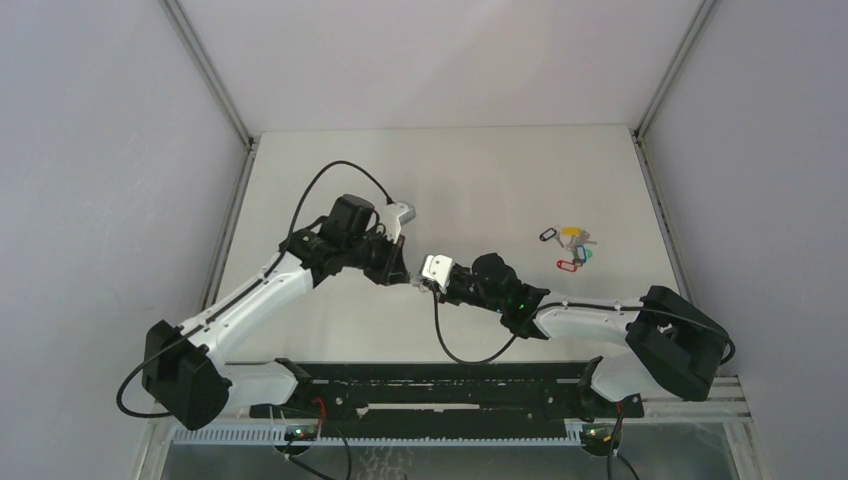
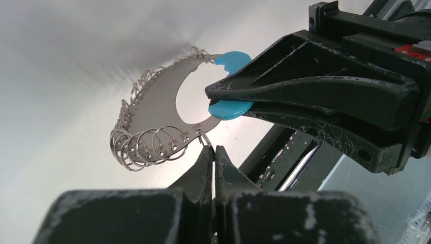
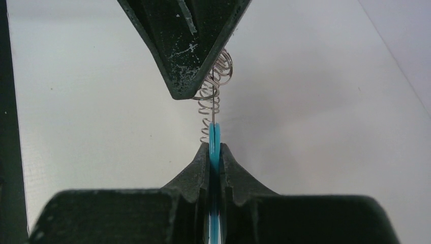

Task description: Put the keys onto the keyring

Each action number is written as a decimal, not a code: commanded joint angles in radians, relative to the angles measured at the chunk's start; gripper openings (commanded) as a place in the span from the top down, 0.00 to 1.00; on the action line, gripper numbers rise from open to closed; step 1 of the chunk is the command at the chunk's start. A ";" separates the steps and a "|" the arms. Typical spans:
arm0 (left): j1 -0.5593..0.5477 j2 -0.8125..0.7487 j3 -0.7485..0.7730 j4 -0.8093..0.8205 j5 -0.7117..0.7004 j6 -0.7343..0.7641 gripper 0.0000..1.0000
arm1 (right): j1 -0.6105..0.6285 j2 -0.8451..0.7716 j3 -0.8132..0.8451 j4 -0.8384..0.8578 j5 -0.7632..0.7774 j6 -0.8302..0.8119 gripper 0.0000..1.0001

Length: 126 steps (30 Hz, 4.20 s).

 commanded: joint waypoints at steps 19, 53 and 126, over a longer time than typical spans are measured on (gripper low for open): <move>0.039 0.083 0.029 0.093 0.211 -0.138 1.00 | -0.067 -0.270 -0.161 0.105 -0.164 -0.158 0.62; 0.087 0.073 -0.092 0.255 0.403 -0.598 1.00 | -0.080 -0.180 -0.127 0.146 -0.101 -0.252 0.77; 0.077 -0.053 -0.335 0.632 0.359 -1.076 1.00 | 0.093 -0.045 -0.176 0.392 0.100 -0.316 1.00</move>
